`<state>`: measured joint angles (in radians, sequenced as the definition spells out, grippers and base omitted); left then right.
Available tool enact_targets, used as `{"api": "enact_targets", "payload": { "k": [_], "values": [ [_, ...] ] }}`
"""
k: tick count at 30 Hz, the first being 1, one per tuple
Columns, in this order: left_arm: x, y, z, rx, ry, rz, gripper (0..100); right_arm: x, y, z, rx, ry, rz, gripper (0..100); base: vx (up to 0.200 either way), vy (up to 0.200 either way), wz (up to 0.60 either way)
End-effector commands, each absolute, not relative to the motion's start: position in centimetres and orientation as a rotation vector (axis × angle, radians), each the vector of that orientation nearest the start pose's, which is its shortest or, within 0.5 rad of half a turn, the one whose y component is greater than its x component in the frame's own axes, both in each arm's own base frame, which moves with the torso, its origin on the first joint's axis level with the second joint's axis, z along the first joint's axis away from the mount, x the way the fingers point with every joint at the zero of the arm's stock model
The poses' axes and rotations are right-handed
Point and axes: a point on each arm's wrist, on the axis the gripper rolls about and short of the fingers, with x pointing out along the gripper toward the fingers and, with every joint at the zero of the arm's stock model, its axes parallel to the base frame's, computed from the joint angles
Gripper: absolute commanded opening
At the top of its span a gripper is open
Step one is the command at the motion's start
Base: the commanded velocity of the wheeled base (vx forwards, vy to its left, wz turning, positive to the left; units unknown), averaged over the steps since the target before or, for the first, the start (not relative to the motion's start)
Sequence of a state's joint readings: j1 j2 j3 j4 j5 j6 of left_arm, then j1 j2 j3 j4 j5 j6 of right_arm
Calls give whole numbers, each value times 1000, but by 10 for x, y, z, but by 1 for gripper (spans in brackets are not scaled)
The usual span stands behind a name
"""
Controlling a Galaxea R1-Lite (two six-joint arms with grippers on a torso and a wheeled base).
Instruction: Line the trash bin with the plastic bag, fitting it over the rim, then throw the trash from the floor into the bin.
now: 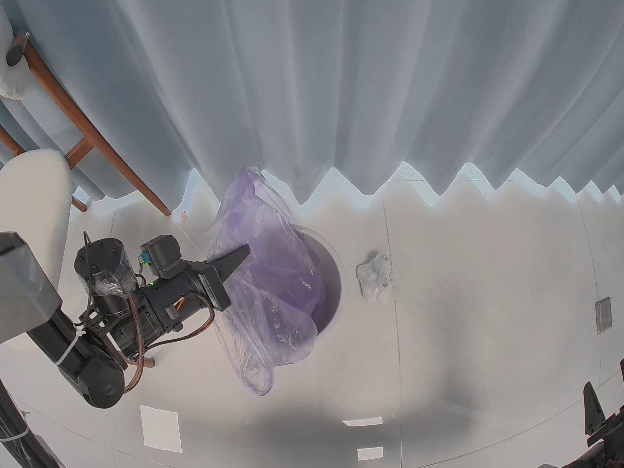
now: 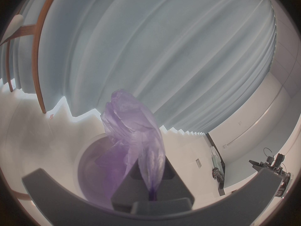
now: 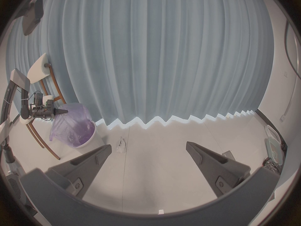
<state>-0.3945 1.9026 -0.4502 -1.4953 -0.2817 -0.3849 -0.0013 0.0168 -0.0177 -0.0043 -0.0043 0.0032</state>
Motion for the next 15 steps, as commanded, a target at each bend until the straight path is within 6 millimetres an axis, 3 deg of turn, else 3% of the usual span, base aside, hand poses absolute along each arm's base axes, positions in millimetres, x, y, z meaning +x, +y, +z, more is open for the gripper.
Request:
{"api": "enact_targets", "payload": {
  "k": [1, 15],
  "values": [
    [260, -114, 131, -371, 72, -682, 0, -23, 0, 76, 6, -3, -6, 100, 0, 0, 0],
    [258, -115, 138, -374, 36, -689, 0, -22, 0, 76, -12, 9, 15, 100, 0, 0, 0]
  ]
}}
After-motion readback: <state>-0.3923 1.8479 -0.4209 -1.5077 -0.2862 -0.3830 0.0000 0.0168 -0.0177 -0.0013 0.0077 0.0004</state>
